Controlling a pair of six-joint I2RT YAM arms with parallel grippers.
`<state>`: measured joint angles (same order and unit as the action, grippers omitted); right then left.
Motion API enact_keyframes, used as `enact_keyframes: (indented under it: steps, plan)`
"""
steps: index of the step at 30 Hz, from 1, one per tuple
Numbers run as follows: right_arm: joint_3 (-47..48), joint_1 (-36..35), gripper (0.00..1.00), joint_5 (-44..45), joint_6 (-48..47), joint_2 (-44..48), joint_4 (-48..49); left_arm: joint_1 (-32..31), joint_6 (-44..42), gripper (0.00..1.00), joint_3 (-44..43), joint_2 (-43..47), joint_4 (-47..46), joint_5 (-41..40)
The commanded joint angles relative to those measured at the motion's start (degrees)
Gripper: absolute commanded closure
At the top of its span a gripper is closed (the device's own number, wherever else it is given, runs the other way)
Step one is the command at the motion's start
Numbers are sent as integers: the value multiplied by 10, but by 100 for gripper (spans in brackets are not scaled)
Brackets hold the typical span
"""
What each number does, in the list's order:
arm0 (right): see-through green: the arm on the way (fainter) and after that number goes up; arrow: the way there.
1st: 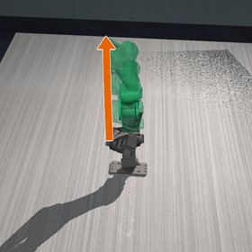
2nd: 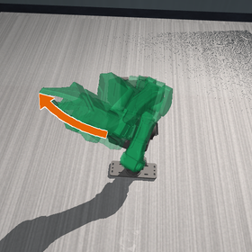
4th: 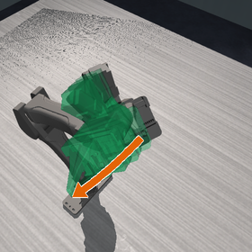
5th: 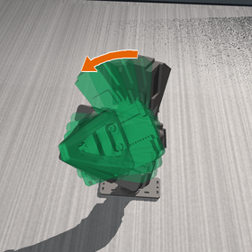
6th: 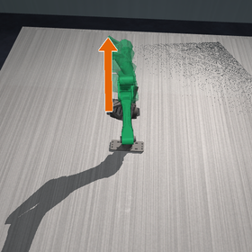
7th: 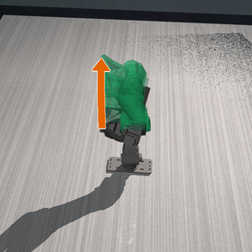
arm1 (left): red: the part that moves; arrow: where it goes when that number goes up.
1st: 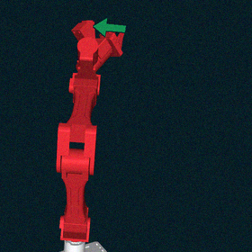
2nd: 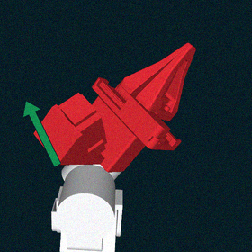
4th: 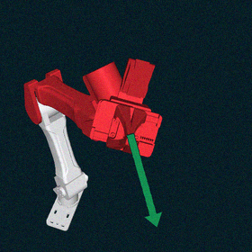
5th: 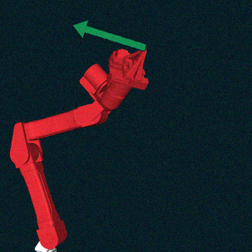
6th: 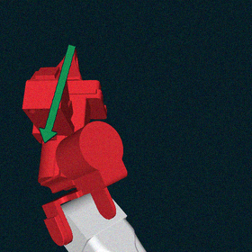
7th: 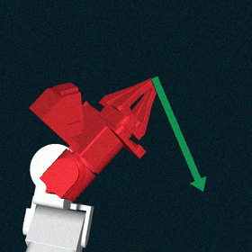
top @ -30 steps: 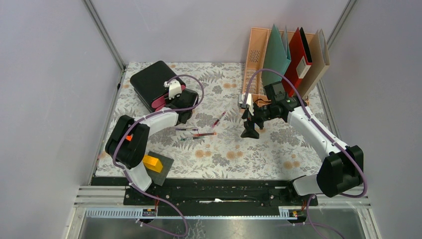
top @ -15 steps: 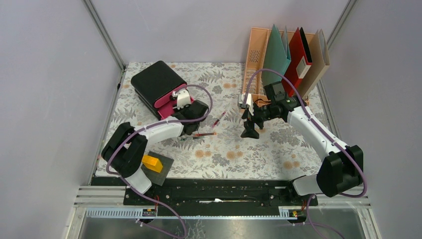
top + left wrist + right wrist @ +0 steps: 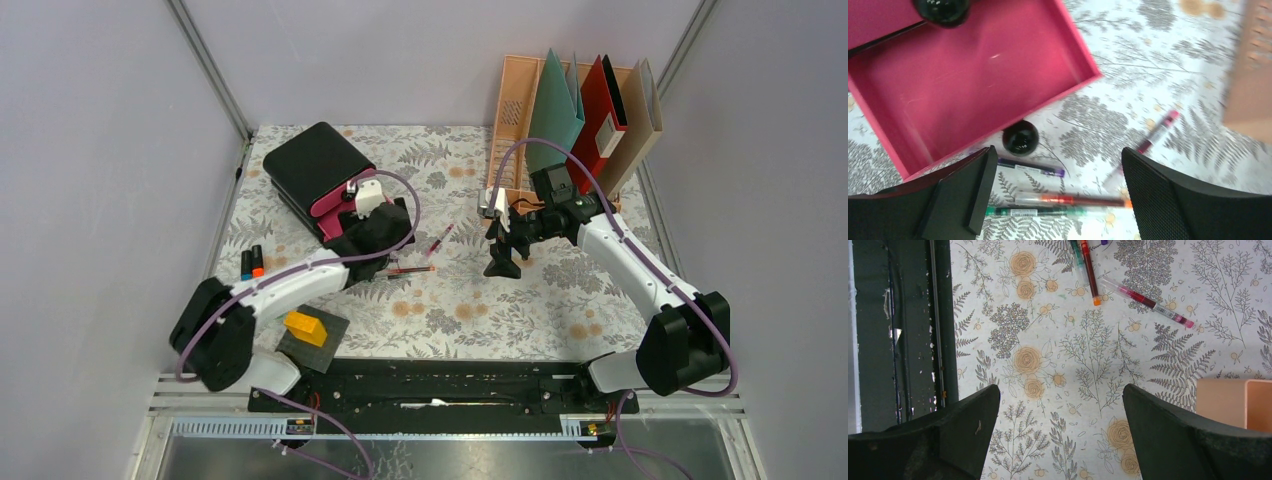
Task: Organize the desk
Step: Open the drawer in the storage box.
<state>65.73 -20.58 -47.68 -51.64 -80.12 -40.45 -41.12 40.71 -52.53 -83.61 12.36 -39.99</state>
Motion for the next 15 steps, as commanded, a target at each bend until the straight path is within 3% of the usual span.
enact_keyframes:
  steps: [1, 9, 15]
  plan:
    - [0, 3, 0, -21, -11, 3, -8, 2, -108, 1, 44, 82, -89, 136]
    - [-2, 3, 0, -24, -11, 4, -8, 3, -216, 1, 49, 109, -73, 343]
    - [-2, 3, 0, -26, -12, 3, -8, 4, -238, 1, 64, 115, -71, 424]
